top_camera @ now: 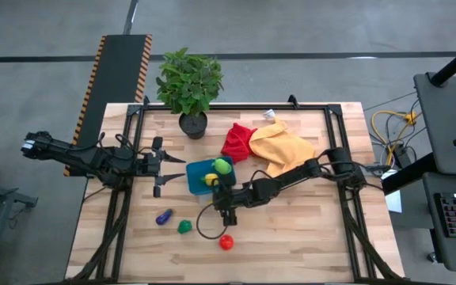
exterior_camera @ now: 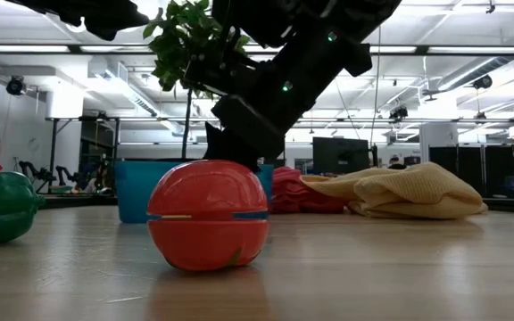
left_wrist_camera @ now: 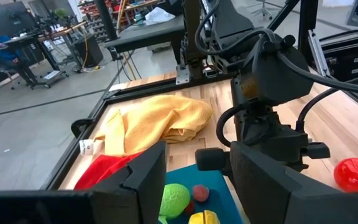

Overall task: Pick and placing Produce into tupperware
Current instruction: Put the yellow corn into the blue bin

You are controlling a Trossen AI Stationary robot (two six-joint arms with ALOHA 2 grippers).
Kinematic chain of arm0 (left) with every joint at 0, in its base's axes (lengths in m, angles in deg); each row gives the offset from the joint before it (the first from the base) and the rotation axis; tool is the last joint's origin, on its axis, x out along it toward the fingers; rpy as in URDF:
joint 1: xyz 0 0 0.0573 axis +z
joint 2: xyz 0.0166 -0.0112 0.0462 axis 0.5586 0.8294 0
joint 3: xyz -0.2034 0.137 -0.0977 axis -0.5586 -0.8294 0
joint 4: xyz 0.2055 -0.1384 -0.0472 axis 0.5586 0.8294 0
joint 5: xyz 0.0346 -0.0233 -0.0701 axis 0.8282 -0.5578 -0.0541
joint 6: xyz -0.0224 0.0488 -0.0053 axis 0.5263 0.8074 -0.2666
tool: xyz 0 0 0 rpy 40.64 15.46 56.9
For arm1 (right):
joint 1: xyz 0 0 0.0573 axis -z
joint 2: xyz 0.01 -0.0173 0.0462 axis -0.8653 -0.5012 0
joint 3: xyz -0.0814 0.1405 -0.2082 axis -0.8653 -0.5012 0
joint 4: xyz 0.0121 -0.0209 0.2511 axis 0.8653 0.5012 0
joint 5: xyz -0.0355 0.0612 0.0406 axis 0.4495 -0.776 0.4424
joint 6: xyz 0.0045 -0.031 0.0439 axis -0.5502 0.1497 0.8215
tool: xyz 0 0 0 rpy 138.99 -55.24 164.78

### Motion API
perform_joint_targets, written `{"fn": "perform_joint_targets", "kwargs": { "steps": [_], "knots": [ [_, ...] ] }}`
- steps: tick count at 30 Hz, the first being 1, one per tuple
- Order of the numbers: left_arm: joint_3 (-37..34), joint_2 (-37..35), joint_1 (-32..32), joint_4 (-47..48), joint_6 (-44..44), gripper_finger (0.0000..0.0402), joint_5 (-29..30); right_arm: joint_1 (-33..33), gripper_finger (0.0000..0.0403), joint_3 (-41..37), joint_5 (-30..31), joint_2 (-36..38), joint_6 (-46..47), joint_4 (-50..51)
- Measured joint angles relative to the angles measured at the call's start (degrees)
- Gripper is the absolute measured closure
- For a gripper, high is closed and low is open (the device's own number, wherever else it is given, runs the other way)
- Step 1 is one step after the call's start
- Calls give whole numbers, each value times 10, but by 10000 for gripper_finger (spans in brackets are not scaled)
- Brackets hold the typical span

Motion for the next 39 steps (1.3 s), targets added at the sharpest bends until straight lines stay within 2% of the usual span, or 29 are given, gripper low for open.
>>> {"fn": "perform_joint_targets", "kwargs": {
  "steps": [31, 39],
  "knots": [
    [0, 0, 0, 0, 0, 237, 0, 0, 173, -2, -12, -5, 2, 12],
    [0, -1, 0, 0, 0, 237, 0, 4, 183, -1, -13, -1, 7, 18]
  ]
}}
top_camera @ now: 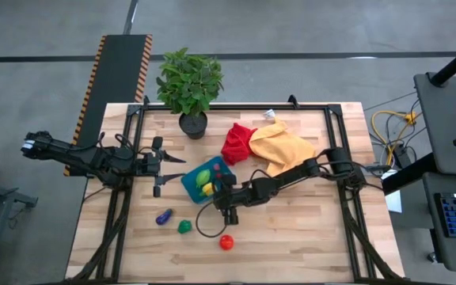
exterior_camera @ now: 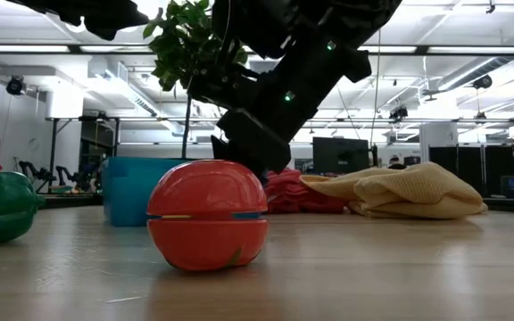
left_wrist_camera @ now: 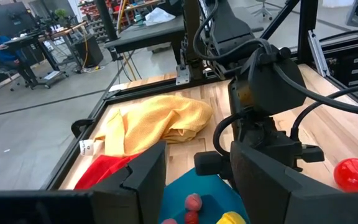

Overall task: Pick and placing Produce into tupperware
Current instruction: Put the yellow corn into the blue bin

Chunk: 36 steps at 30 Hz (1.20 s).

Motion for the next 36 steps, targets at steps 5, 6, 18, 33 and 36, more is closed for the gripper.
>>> {"fn": "perform_joint_targets", "kwargs": {
  "steps": [5, 6, 18, 33, 36],
  "knots": [
    [0, 0, 0, 0, 0, 237, 0, 0, 184, 5, -2, 9, 2, 8],
    [0, 0, 0, 1, 0, 237, 0, 0, 184, 11, -2, 11, 2, 19],
    [0, 2, 0, 1, 0, 237, 0, -28, 184, 92, 25, 14, 77, 191],
    [0, 1, 0, 0, 0, 237, 0, -68, 184, 80, 133, -23, 154, 141],
    [0, 0, 0, 1, 0, 237, 0, -68, 184, 80, 140, -28, 162, 139]
  ]
}}
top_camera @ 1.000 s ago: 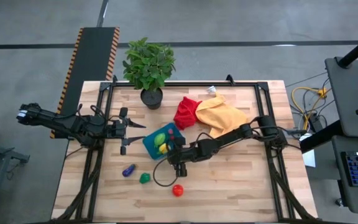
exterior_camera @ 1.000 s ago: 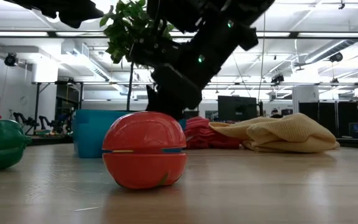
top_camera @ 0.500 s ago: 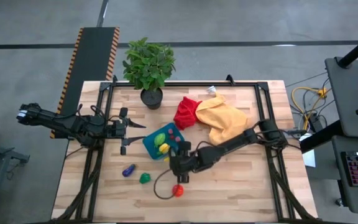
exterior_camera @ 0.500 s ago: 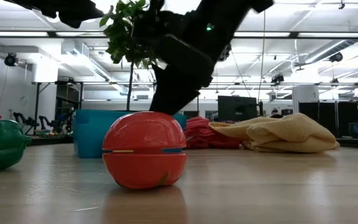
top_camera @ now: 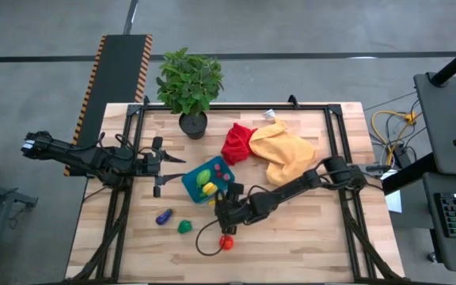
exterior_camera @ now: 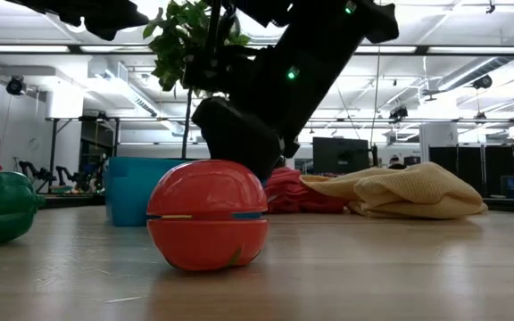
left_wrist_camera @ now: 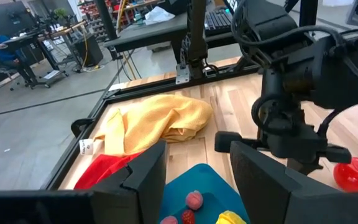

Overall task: Pick and placing Produce into tupperware
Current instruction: Put the yellow corn into the blue bin

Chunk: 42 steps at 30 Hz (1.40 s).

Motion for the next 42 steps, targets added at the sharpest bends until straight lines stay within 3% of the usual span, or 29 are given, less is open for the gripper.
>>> {"fn": "perform_joint_targets", "kwargs": {
  "steps": [9, 27, 42],
  "knots": [
    [0, 1, 0, 0, 0, 237, 0, 16, 184, -4, 1, -4, 10, 1],
    [0, 0, 0, 0, 0, 237, 0, 42, 186, -9, -72, -4, -21, -20],
    [0, 0, 0, 0, 0, 237, 0, 46, 308, -14, -94, -4, -21, -23]
  ]
}}
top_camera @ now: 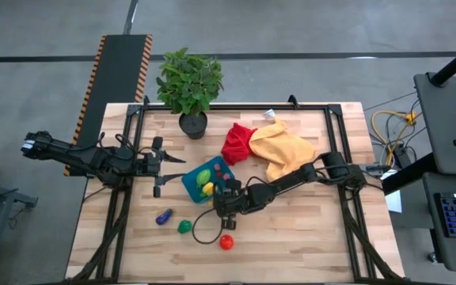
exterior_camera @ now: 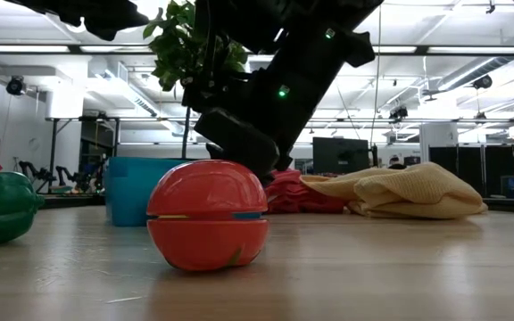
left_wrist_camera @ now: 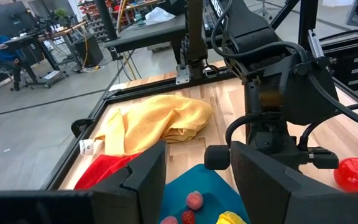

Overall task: Pick and placing Produce into tupperware
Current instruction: Put the yellow corn into the blue bin

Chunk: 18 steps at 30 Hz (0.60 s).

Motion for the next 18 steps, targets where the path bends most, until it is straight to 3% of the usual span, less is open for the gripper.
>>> {"fn": "perform_joint_targets", "kwargs": {
  "steps": [18],
  "knots": [
    [0, -1, 0, 0, 0, 237, 0, 10, 389, -3, -34, 1, -27, -1]
  ]
}}
